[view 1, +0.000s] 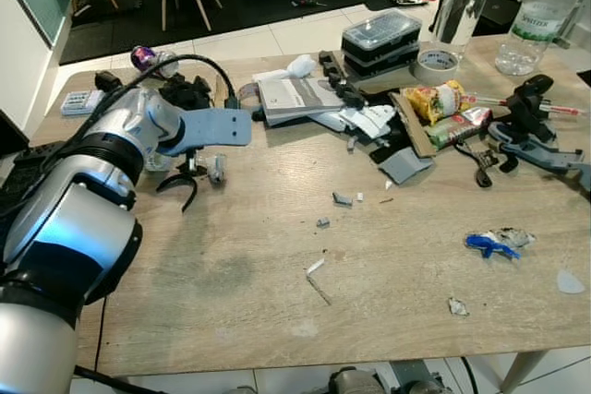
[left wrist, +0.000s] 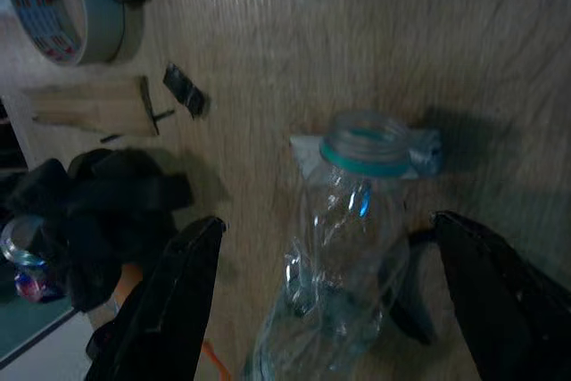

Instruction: Picking trash to rubbish bin

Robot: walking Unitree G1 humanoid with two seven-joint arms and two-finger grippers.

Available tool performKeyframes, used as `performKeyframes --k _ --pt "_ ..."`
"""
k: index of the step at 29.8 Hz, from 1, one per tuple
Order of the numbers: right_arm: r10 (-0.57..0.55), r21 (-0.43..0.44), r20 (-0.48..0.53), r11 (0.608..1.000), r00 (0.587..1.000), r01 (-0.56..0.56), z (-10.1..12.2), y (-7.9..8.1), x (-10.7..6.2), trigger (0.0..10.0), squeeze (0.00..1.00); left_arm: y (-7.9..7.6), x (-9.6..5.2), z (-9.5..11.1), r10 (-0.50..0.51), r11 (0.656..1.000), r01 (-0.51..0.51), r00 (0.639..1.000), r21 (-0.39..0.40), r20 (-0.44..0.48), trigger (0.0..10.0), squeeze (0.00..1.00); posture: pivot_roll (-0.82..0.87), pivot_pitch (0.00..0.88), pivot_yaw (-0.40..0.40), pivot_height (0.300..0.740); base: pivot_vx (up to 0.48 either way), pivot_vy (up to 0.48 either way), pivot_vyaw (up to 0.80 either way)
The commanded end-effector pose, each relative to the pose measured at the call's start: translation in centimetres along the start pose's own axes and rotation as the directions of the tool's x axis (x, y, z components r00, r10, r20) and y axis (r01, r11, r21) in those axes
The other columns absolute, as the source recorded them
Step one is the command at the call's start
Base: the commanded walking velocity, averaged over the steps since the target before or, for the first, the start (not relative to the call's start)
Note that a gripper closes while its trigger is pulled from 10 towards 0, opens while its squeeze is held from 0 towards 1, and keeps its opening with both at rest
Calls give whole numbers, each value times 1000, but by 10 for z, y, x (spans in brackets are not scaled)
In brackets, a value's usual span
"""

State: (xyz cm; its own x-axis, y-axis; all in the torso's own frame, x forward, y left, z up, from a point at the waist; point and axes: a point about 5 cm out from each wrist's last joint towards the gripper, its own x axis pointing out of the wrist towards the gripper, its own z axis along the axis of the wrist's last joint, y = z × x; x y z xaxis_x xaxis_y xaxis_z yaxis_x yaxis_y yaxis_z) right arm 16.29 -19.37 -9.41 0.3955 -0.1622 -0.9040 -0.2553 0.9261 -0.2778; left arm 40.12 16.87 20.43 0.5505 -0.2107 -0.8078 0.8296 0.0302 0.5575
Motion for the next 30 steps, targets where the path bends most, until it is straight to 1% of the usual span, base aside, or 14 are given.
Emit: performKeyframes --k 1,7,11,19,22,24,27,30 --pt "109 35 -20 993 994 -108 -4 34 -3 10000 0 -6 5 -9 -14 1000 14 998 -4 -55 10000 0 -73 100 182 740 0 0 0" --pt "109 39 -22 993 994 -108 -5 35 -3 10000 0 -10 7 -13 -24 1000 22 997 -19 -73 10000 0 -75 104 185 740 0 0 0" --pt "112 52 -24 993 993 -110 -5 37 -3 10000 0 -19 12 -25 -38 998 31 993 -63 -112 10000 0 -81 109 192 740 0 0 0" --pt "112 59 -26 992 993 -110 -6 39 -3 10000 0 -30 17 -38 -59 995 45 986 -91 -158 10000 0 -87 110 198 740 0 0 0" --pt "112 60 -27 992 993 -110 -6 40 -4 10000 0 -32 18 -39 -69 996 57 983 -71 -170 10000 0 -89 109 200 740 0 0 0" --pt "112 60 -27 992 993 -110 -6 40 -4 10000 0 -32 18 -39 -69 996 57 983 -71 -170 10000 0 -89 109 200 740 0 0 0" --pt "111 64 -27 992 993 -109 -6 41 -4 10000 0 -35 21 -38 -84 996 81 979 -24 -187 10000 0 -90 107 202 740 0 0 0" --pt "110 67 -28 992 994 -108 -6 41 -4 10000 0 -35 23 -35 -74 997 75 980 -4 -187 10000 0 -90 107 202 740 0 0 0"
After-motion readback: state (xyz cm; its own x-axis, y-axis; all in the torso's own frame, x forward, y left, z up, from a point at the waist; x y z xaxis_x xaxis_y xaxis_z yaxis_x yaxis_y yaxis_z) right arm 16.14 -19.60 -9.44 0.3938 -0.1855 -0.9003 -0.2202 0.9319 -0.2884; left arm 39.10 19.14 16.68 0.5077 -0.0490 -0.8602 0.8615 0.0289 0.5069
